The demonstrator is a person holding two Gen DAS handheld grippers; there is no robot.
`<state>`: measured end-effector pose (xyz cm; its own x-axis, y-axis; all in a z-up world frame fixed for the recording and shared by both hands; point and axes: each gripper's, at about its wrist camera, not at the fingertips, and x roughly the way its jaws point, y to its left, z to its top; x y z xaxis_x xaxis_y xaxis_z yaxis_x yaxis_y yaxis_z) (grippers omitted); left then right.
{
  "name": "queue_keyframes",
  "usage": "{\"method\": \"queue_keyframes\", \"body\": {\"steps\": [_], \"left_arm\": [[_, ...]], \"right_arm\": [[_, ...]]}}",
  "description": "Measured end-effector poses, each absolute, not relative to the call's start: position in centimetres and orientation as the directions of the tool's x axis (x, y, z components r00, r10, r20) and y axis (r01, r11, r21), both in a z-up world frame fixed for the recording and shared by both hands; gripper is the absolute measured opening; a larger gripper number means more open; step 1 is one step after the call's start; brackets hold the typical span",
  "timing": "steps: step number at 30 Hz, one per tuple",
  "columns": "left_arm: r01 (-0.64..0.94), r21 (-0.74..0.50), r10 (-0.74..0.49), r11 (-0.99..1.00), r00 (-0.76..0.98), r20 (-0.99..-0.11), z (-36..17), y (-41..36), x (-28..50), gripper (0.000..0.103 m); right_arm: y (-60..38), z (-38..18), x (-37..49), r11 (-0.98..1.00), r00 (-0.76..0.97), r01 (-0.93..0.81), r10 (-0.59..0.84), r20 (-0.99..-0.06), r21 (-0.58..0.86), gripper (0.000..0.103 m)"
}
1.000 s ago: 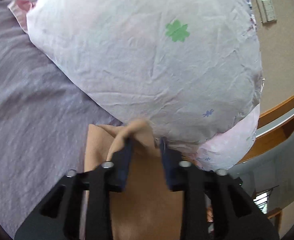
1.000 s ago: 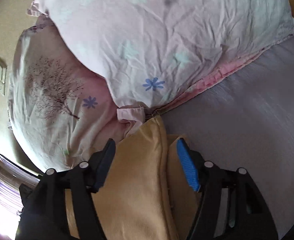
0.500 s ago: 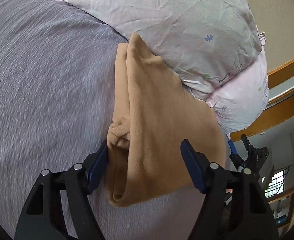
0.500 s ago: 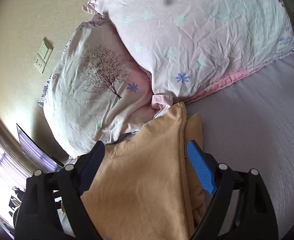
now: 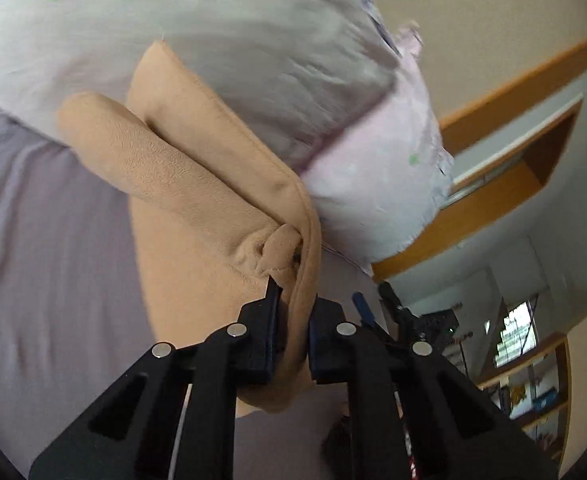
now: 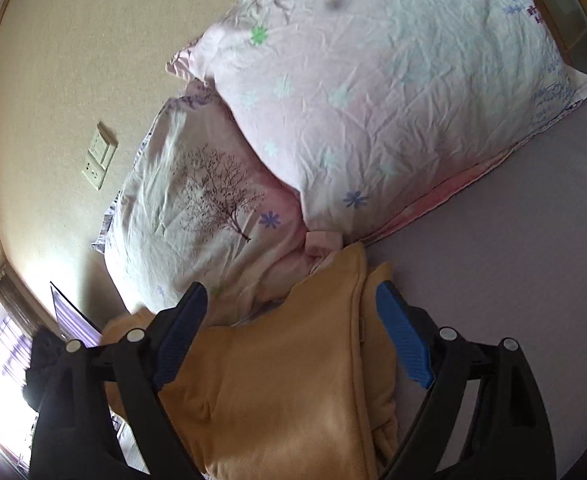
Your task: Fold small clothes
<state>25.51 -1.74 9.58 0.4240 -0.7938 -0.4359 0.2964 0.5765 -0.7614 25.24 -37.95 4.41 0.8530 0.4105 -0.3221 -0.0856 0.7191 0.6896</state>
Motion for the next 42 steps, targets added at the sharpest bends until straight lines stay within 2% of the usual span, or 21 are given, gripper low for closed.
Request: {"method": "queue_keyframes", "body": {"steps": [2,4,6,9,10,11,13,17,20,24,25,26,28,29,30,31,32,37,39,41,42], "left_arm": [[0.366,-0.758,-0.838,0.540,0.320,-0.442,9.0,-8.2,25.8,0.011],[0.423,-0.741,-0.851,0.522,0.192,-0.489,7.2,-14.8,26.0,0.012],[0.430,-0.754,-0.854,0.496,0.086,-0.513,5.4,-18.4,26.0,0.014],[0.397,-0.823,-0.901,0.407,0.025,-0.433,4.7,-18.2,25.8,0.015],[0.405,-0.820,-0.904,0.404,0.044,-0.424,5.2,-17.3,25.6,0.022],[0.415,-0.805,-0.901,0.423,0.098,-0.423,5.8,-15.4,25.3,0.041],[0.420,-0.772,-0.878,0.478,0.198,-0.436,6.6,-12.5,25.0,0.063],[0.344,-0.671,-0.753,0.657,0.350,-0.558,6.0,-7.4,25.7,0.063],[0.242,-0.659,-0.699,0.712,0.331,-0.633,3.5,-6.4,27.0,0.063],[0.218,-0.665,-0.698,0.715,0.290,-0.655,1.3,-7.2,28.2,0.063],[0.217,-0.656,-0.689,0.723,0.291,-0.663,1.0,-7.8,28.6,0.063],[0.213,-0.660,-0.692,0.721,0.287,-0.663,0.6,-8.1,28.9,0.063],[0.206,-0.682,-0.709,0.702,0.281,-0.646,-0.3,-8.2,29.1,0.062],[0.211,-0.686,-0.715,0.696,0.285,-0.638,-0.7,-7.9,28.8,0.051],[0.219,-0.688,-0.720,0.691,0.293,-0.629,-0.4,-8.0,28.8,0.047],[0.236,-0.695,-0.731,0.679,0.298,-0.614,-0.2,-7.6,28.4,0.038],[0.254,-0.699,-0.742,0.668,0.302,-0.599,0.3,-7.0,28.0,0.035],[0.301,-0.661,-0.721,0.687,0.393,-0.571,2.5,-1.2,24.3,0.036],[0.290,-0.602,-0.664,0.744,0.419,-0.619,2.1,-0.1,23.7,0.038],[0.270,-0.577,-0.633,0.771,0.431,-0.643,1.5,1.5,22.8,0.040],[0.274,-0.574,-0.630,0.772,0.449,-0.634,1.9,2.4,21.9,0.040]], "right_arm": [[-38.5,4.4,25.2,0.735,0.857,-0.066,0.389,-0.340,0.675,0.086],[-39.2,4.1,25.3,0.751,0.861,-0.032,0.356,-0.363,0.660,0.086],[-40.3,3.7,25.3,0.758,0.862,0.005,0.328,-0.387,0.653,0.086],[-42.1,3.1,25.2,0.735,0.861,0.042,0.318,-0.398,0.677,0.086],[-42.4,3.1,25.2,0.728,0.860,0.041,0.323,-0.395,0.685,0.086],[-42.7,3.2,25.1,0.723,0.858,0.034,0.333,-0.391,0.690,0.086],[-42.7,3.7,24.6,0.725,0.850,0.005,0.360,-0.385,0.689,0.086],[-41.6,3.0,25.4,0.687,0.752,-0.053,0.505,-0.423,0.725,0.092],[-40.4,0.5,27.2,0.641,0.636,0.001,0.592,-0.495,0.768,0.092],[-38.0,-1.0,28.2,0.688,0.544,0.023,0.600,-0.586,0.725,0.090],[-37.4,-1.0,28.2,0.706,0.543,0.008,0.591,-0.596,0.708,0.078],[-36.9,-1.2,28.2,0.704,0.533,-0.007,0.604,-0.592,0.711,0.060],[-36.2,-1.6,28.2,0.723,0.528,-0.008,0.589,-0.611,0.691,0.049],[-36.0,-1.6,28.1,0.715,0.534,-0.013,0.596,-0.600,0.699,0.041],[-35.9,-1.5,28.0,0.695,0.536,-0.024,0.616,-0.577,0.719,0.040],[-35.7,-1.2,27.8,0.681,0.541,-0.034,0.628,-0.560,0.731,0.039],[-35.3,-0.8,27.6,0.674,0.545,-0.053,0.637,-0.544,0.737,0.038],[-30.5,0.1,26.4,0.662,0.473,-0.168,0.705,-0.529,0.731,0.038],[-28.2,-0.7,26.3,0.692,0.421,-0.178,0.696,-0.581,0.700,0.047],[-27.6,-0.6,25.2,0.747,0.444,-0.149,0.636,-0.631,0.648,0.060],[-27.9,-0.1,24.5,0.755,0.471,-0.137,0.619,-0.628,0.641,0.060]]}}
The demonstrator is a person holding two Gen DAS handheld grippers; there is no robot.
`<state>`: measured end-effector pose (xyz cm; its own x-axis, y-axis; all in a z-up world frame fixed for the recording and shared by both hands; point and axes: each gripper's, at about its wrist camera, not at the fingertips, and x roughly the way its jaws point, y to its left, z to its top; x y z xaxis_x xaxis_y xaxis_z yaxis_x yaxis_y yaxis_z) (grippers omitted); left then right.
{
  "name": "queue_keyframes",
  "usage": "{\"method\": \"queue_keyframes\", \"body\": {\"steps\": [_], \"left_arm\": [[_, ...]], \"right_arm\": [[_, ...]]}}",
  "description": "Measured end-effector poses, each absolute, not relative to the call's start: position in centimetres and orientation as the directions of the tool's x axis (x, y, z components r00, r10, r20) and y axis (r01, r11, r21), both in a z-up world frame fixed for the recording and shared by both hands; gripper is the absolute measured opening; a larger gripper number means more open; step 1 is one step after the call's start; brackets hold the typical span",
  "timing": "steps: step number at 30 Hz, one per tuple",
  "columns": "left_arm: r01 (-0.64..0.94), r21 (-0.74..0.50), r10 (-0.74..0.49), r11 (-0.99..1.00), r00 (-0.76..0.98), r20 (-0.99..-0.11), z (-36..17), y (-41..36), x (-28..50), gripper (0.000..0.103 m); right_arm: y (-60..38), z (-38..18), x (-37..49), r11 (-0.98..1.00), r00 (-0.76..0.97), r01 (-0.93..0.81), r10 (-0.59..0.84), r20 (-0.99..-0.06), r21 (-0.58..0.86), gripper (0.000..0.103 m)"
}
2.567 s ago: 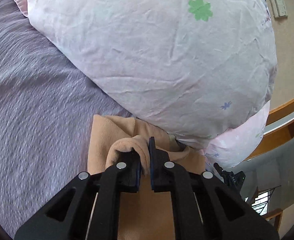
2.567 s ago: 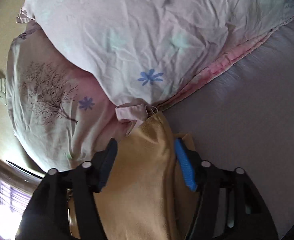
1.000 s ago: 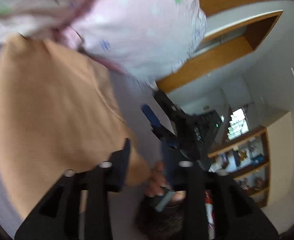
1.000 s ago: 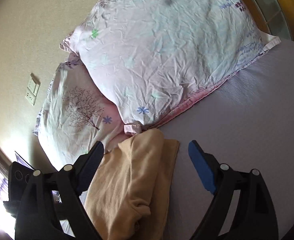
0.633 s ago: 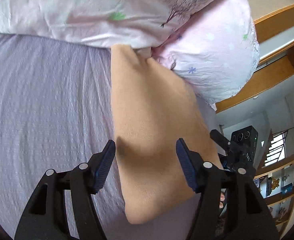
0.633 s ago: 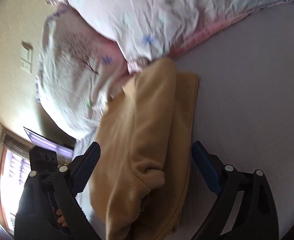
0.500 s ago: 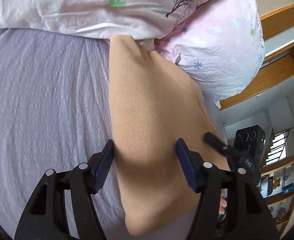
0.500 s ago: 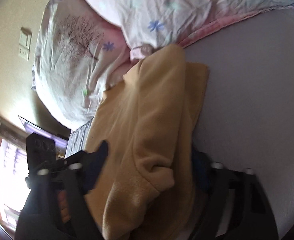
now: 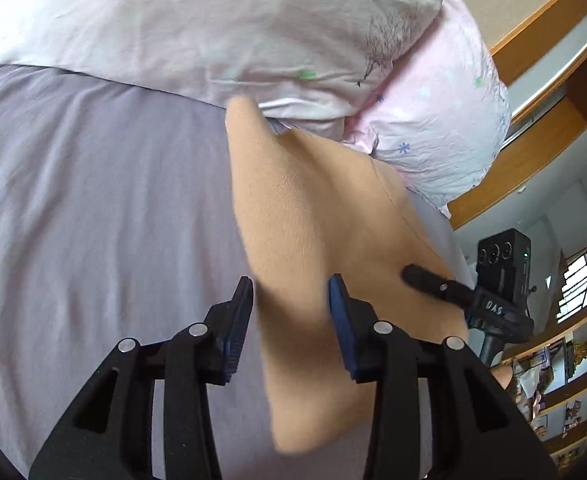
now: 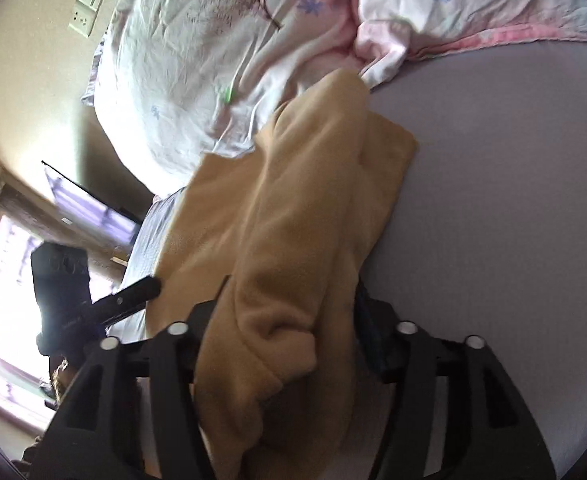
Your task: Fold small clothes
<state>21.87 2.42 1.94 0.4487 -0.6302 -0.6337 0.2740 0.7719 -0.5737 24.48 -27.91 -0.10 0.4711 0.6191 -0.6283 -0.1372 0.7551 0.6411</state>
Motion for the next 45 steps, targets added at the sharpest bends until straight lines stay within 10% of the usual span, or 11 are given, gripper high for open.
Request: {"method": "queue_keyframes", "body": {"steps": [4,8,15,45], "left_arm": [[0.337,-0.457,-0.567,0.823,0.546,-0.617,4.3,3.6,16.5,0.078],[0.278,-0.236,-0.361,0.931,0.615,-0.701,4.0,2.3,10.7,0.099],[0.204,-0.012,-0.133,0.979,0.590,-0.796,0.7,-0.9,7.9,0.102],[0.149,0.017,-0.058,0.989,0.483,-0.874,-0.8,-1.7,8.5,0.102]], "right_arm": [[-29.2,4.0,17.5,0.822,0.656,-0.126,0.489,-0.576,0.555,0.098],[-27.0,5.1,11.3,0.926,0.666,-0.081,0.325,-0.671,0.368,0.101],[-23.1,2.4,7.2,0.984,0.587,-0.082,0.177,-0.790,0.159,0.101],[-20.2,0.6,8.5,0.997,0.569,-0.068,0.056,-0.820,0.021,0.101]]}}
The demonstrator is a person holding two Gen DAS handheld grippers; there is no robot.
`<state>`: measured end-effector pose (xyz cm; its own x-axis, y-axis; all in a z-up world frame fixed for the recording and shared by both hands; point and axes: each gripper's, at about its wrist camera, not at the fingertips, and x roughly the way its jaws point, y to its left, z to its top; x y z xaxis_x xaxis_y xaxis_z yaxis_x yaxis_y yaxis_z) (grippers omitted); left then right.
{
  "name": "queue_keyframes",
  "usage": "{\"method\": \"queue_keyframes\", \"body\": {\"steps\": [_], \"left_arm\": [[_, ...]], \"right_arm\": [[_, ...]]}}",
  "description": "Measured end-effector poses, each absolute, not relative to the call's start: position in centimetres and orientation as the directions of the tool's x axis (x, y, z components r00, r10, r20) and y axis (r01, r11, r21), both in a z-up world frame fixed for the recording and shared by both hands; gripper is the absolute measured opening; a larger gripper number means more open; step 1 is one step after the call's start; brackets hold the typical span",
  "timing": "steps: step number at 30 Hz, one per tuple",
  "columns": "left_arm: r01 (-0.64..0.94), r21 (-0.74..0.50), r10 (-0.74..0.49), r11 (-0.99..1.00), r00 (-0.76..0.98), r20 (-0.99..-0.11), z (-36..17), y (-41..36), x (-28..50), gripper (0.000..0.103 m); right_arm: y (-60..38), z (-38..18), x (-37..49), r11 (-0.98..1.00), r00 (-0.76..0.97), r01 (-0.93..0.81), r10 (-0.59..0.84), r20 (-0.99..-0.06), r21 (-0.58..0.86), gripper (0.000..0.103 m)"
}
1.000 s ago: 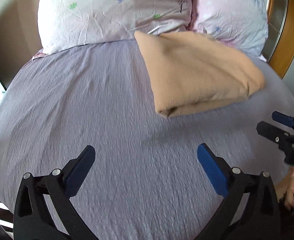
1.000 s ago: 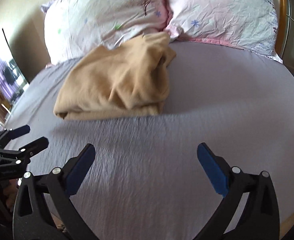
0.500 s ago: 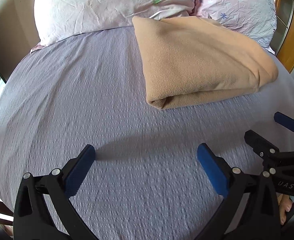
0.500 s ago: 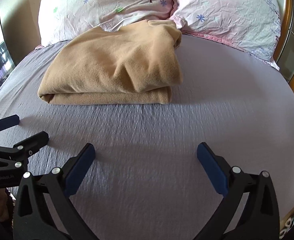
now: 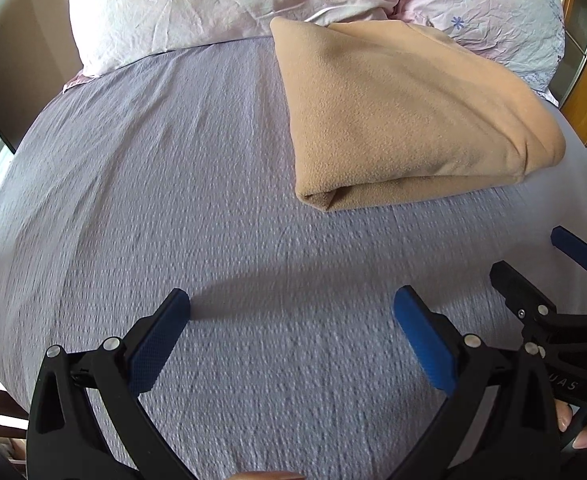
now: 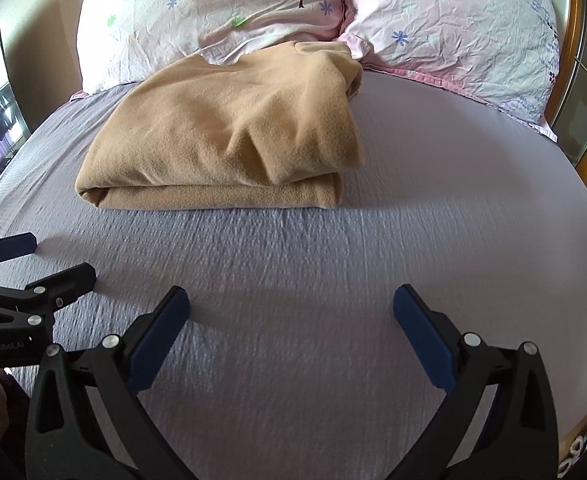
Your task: Fold small clothes
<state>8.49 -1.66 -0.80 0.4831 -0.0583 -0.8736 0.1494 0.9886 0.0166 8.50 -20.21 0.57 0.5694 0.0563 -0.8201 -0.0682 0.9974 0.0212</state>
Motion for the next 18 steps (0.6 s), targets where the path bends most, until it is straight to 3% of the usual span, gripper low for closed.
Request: {"method": "queue_keyframes", "body": {"steps": [18], "left_arm": [[0.148,0.017,-0.058,0.989,0.486,-0.872,-0.83,-1.49,8.46,0.102]], "right_arm": [[-20.18,0.53,8.52,0.998,0.571,-0.067,0.055,-0.819,0.021,0.101]]}}
